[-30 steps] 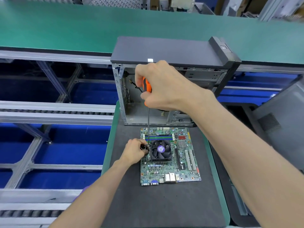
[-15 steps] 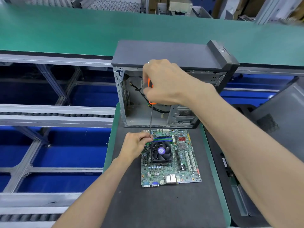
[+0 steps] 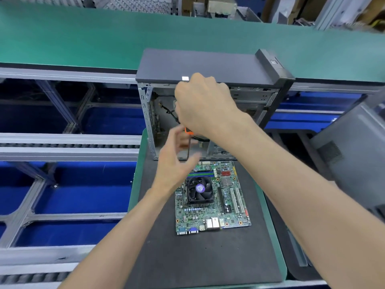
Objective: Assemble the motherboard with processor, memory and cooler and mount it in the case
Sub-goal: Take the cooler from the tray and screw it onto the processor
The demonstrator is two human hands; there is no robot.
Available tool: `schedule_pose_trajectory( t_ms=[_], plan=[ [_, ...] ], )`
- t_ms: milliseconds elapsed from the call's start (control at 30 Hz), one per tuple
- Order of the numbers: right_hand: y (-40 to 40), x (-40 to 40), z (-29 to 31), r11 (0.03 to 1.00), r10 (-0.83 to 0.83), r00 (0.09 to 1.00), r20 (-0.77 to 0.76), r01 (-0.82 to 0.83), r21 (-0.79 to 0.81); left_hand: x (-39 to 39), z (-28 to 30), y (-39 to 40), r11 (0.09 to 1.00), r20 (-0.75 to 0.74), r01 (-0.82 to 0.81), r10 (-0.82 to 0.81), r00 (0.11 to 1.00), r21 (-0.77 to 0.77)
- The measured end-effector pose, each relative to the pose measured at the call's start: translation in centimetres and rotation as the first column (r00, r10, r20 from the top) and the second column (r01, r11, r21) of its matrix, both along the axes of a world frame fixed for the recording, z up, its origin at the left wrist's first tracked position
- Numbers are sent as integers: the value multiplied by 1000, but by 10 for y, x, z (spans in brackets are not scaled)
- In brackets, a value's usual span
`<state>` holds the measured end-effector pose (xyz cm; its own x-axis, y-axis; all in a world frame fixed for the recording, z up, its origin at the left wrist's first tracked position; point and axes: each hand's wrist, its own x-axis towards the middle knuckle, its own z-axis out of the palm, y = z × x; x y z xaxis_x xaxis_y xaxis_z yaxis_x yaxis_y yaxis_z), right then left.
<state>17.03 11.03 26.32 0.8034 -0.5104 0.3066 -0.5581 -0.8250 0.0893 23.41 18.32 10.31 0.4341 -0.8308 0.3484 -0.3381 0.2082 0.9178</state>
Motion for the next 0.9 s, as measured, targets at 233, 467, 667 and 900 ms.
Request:
schedule_pose_trajectory(
  t_ms=[233, 467, 667, 900],
  plan=[
    [19, 4, 3, 987, -127, 992, -16, 125, -101, -44, 68, -40, 827, 134, -561, 551, 824, 50],
    [9, 0, 10, 980, 48, 996, -72, -61, -189, -15, 48, -51, 926, -112, -351, 367, 923, 141],
    [-5, -5, 13, 968, 141, 979, -146, -167, -187, 9, 55, -39, 959, -439, 284, -249, 863, 14],
    [-2, 15, 2, 996, 87, 995, -39, -88, -30, 9, 68, -21, 999, -377, 24, -10, 926, 32]
  ],
)
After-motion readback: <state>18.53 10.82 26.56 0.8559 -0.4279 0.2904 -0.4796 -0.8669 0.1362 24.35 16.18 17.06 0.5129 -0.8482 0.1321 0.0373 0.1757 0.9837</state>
